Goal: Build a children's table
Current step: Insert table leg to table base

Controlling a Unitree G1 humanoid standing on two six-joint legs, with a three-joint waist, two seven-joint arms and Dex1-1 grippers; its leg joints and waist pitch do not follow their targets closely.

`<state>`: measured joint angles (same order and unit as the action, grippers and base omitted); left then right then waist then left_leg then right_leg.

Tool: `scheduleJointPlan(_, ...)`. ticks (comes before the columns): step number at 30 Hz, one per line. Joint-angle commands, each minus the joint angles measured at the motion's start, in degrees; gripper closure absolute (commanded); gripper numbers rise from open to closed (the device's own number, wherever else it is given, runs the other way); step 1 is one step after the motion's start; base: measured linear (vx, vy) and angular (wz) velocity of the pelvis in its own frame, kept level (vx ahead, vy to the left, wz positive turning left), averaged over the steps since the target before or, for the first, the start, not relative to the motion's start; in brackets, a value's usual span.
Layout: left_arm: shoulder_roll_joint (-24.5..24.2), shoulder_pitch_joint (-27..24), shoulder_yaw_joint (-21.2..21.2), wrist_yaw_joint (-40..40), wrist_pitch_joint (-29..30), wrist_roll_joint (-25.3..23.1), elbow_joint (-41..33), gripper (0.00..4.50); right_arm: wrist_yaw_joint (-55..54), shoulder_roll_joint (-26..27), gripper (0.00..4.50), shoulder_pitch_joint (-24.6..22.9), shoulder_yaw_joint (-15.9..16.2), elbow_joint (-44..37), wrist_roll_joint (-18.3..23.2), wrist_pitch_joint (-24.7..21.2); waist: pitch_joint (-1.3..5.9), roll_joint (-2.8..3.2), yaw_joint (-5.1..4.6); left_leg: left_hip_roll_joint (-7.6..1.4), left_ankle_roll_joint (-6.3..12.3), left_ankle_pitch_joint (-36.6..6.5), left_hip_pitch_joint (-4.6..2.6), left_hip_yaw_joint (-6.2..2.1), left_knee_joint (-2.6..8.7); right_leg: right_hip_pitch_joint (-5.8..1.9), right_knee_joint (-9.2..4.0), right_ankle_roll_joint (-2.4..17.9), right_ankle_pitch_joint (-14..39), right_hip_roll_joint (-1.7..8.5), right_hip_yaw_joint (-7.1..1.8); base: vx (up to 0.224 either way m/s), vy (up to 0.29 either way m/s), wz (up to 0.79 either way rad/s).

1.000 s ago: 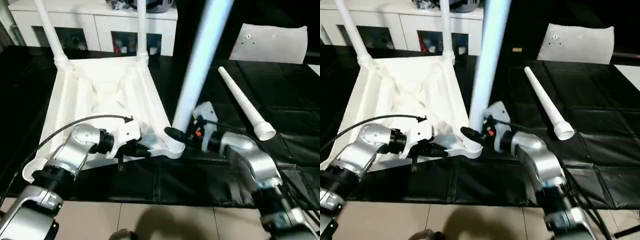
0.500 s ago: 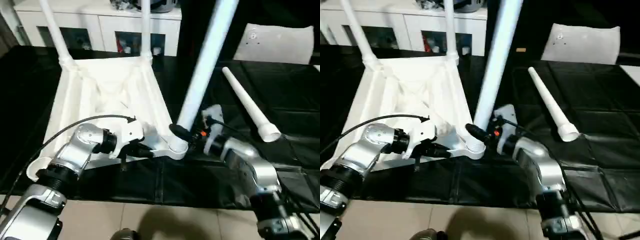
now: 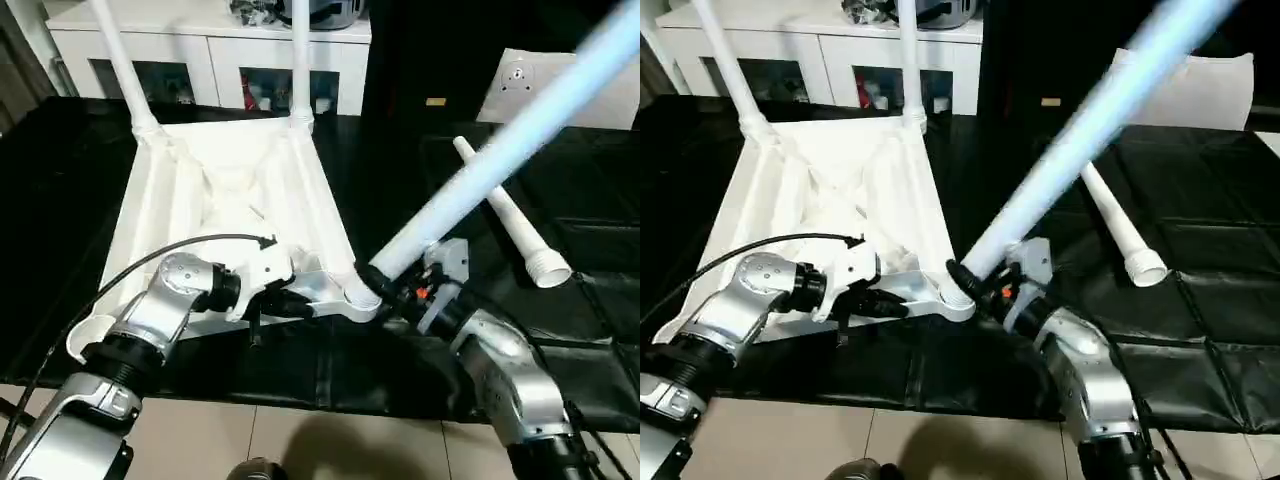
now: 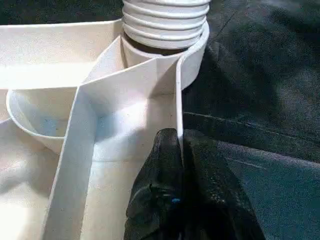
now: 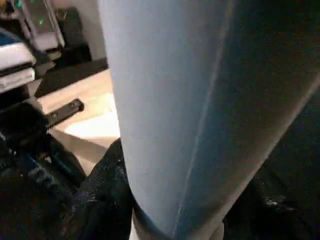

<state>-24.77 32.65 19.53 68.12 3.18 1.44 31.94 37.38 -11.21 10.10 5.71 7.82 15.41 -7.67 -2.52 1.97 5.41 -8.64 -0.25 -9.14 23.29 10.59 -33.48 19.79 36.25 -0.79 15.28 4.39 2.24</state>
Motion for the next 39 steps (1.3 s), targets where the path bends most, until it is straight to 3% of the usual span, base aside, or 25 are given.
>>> scheduleJointPlan(1,-0.9,0.6,-0.4,-0.5,-0.8,-1.0,-1.3,4.5,0.1,-2.4,2.59,-1.6,3.0,4.3,-5.1,-2.3,2.83,0.25,-0.53,-5.2,-5.09,-22.0,-2.72,-2.45,5.45,0.49,-4.9,11.8,5.3,5.15,-2.73,0.0,0.0,0.0)
scheduleJointPlan(2,-0.9,0.6,-0.4,-0.5,-0.9,-1.0,-1.3,4.5,0.1,-2.4,2.59,-1.5,3.0,4.3,-5.2,-2.3,2.79,0.37,-0.61,-5.14,-4.91,-21.9,-2.66,-2.39,5.42,0.52,-4.91,11.9,5.4,5.12,-2.77,0.0,0.0,0.0)
scheduleJointPlan(3,-1.5,0.7,0.7,0.0,-1.7,-2.2,-1.3,4.5,1.0,-2.9,2.59,0.4,5.1,5.3,-6.4,-2.2,2.77,0.05,-0.57,-5.18,-4.5,-21.9,-2.64,-2.41,5.37,0.5,-5.0,12.0,6.5,5.34,-2.8,0.0,0.0,0.0)
scheduleJointPlan(4,-1.5,0.7,0.7,0.0,-1.7,-2.2,-1.3,4.5,1.0,-2.9,2.59,0.4,5.1,5.3,-6.4,-2.2,2.7,0.08,-0.75,-5.18,-4.43,-22.4,-2.66,-2.4,5.43,0.5,-5.2,11.8,8.0,5.36,-2.87,0.0,0.0,0.0)
scheduleJointPlan(6,-2.0,0.8,1.6,0.5,-2.1,-3.1,-1.4,4.5,2.6,-3.0,2.59,2.2,6.8,6.1,-6.9,-2.7,2.59,-0.66,-0.97,-5.15,-4.06,-22.7,-2.53,-2.43,5.38,0.43,-5.29,11.7,11.0,5.52,-2.89,0.0,0.0,0.0)
scheduleJointPlan(8,-2.0,0.8,1.6,0.5,-2.1,-3.1,-1.4,4.5,2.6,-3.0,2.59,2.2,6.8,6.1,-6.9,-2.7,2.51,-0.34,-0.92,-5.31,-4.44,-23.4,-2.74,-2.42,5.5,0.7,-5.69,11.1,13.3,5.56,-3.03,0.0,0.0,0.0)
scheduleJointPlan(9,-2.0,0.9,1.8,0.7,-2.3,-3.3,-1.3,4.5,3.4,-2.9,2.59,3.0,7.3,6.6,-6.9,-3.0,2.58,-0.47,-0.92,-5.37,-4.86,-24.3,-3.0,-2.39,5.52,0.91,-5.74,10.9,13.4,5.44,-3.04,0.0,0.0,0.0)
scheduleJointPlan(10,-2.1,1.3,2.3,1.5,-2.7,-3.7,-1.1,4.5,4.7,-3.1,2.59,4.2,8.4,7.6,-7.4,-2.8,2.62,-1.08,-1.07,-5.33,-4.88,-24.1,-2.83,-2.39,5.59,0.72,-5.68,10.9,13.0,5.37,-2.99,0.0,0.0,0.0)
scheduleJointPlan(12,-2.1,1.3,2.3,1.5,-2.7,-3.7,-1.1,4.5,4.7,-3.1,2.59,4.2,8.4,7.6,-7.4,-2.8,2.64,-0.75,-1.06,-5.3,-4.74,-23.4,-2.73,-2.38,5.56,0.73,-5.59,11.0,12.6,5.45,-2.96,0.0,0.0,0.0)
scheduleJointPlan(16,-1.8,3.5,4.7,6.2,-5.4,-4.2,-0.3,4.5,14.4,-4.4,2.59,7.2,13.2,9.5,-6.8,-3.0,2.5,-1.02,-1.07,-5.34,-4.48,-23.3,-2.97,-2.15,5.49,0.91,-5.63,11.3,11.5,5.32,-3.03,0.0,0.0,0.0)
scheduleJointPlan(19,-1.6,4.1,5.8,8.3,-6.0,-4.2,-0.8,4.5,18.3,-5.3,2.59,7.3,14.9,8.8,-6.2,-3.7,2.4,-1.26,-0.92,-5.46,-3.42,-21.2,-2.88,-2.01,5.53,0.67,-5.41,11.6,7.6,5.05,-2.91,0.0,0.0,0.0)
scheduleJointPlan(22,-1.3,4.7,6.3,9.0,-6.2,-4.5,-0.6,4.5,20.2,-5.8,2.59,7.3,15.7,8.3,-5.9,-4.0,2.59,-1.17,-0.81,-5.4,-1.65,-16.6,-2.73,-1.75,5.34,0.3,-4.58,13.0,-1.6,4.77,-2.57,0.018,0.001,0.0)
scheduleJointPlan(24,-1.1,5.7,6.7,9.5,-7.1,-5.2,0.7,4.5,22.3,-6.2,2.59,7.0,16.9,7.5,-5.5,-4.8,2.56,-1.38,-0.88,-5.35,-0.67,-15.3,-2.7,-1.66,5.25,0.13,-4.43,13.3,-3.8,4.68,-2.43,0.0,0.0,0.0)
scheduleJointPlan(27,-1.2,6.6,6.9,9.8,-7.8,-5.8,1.9,4.5,23.5,-6.5,2.59,6.8,17.5,6.8,-5.3,-5.2,2.63,-1.15,-0.77,-5.43,0.13,-14.9,-2.9,-1.56,5.15,-0.01,-4.47,13.7,-4.7,4.84,-2.35,0.0,0.0,0.0)
scheduleJointPlan(32,-1.6,7.2,6.4,9.2,-8.0,-6.7,3.5,4.5,23.9,-5.9,2.59,6.7,16.9,7.1,-5.4,-5.1,2.5,-1.37,-0.72,-5.46,0.63,-14.6,-2.8,-1.46,5.16,-0.13,-4.67,14.0,-3.8,5.04,-2.36,0.0,0.0,0.0)
scheduleJointPlan(34,-1.7,7.2,6.1,8.8,-7.7,-6.9,3.7,4.5,23.1,-5.4,2.59,6.6,16.3,7.2,-5.4,-5.3,2.42,-1.37,-0.72,-5.53,0.37,-15.2,-2.84,-1.47,5.29,-0.11,-4.82,14.1,-2.2,5.09,-2.4,0.0,0.0,0.0)
scheduleJointPlan(35,-1.9,6.8,5.7,8.4,-6.9,-6.6,3.3,4.5,22.3,-5.1,2.59,6.6,15.9,7.4,-5.5,-5.4,2.52,-0.91,-0.63,-5.58,0.1,-15.4,-2.94,-1.56,5.33,-0.08,-4.77,14.1,-1.9,5.09,-2.37,0.0,0.0,0.0)
scheduleJointPlan(36,-2.1,6.1,4.9,7.8,-5.8,-6.4,2.8,4.5,20.4,-4.2,2.59,6.6,15.0,7.9,-5.7,-5.4,2.43,-1.15,-0.8,-5.58,-0.36,-16.1,-2.98,-1.5,5.46,0.02,-4.86,14.2,-1.4,4.92,-2.38,0.0,0.0,0.0)
scheduleJointPlan(37,-2.4,5.4,4.2,7.3,-5.1,-6.1,2.0,4.5,19.3,-3.7,2.59,6.6,14.4,8.1,-5.9,-5.3,2.36,-0.85,-0.85,-5.56,-0.96,-17.0,-2.98,-1.57,5.65,0.1,-4.9,14.3,-0.5,4.93,-2.4,0.0,0.0,0.0)
scheduleJointPlan(39,-2.6,4.5,3.3,6.2,-3.5,-5.7,0.6,4.5,18.1,-3.3,2.59,6.6,13.9,8.5,-6.2,-5.0,2.28,-0.99,-1.09,-5.68,-2.07,-19.2,-3.09,-1.62,5.91,0.18,-5.08,14.3,2.0,5.08,-2.5,0.0,0.0,0.0)
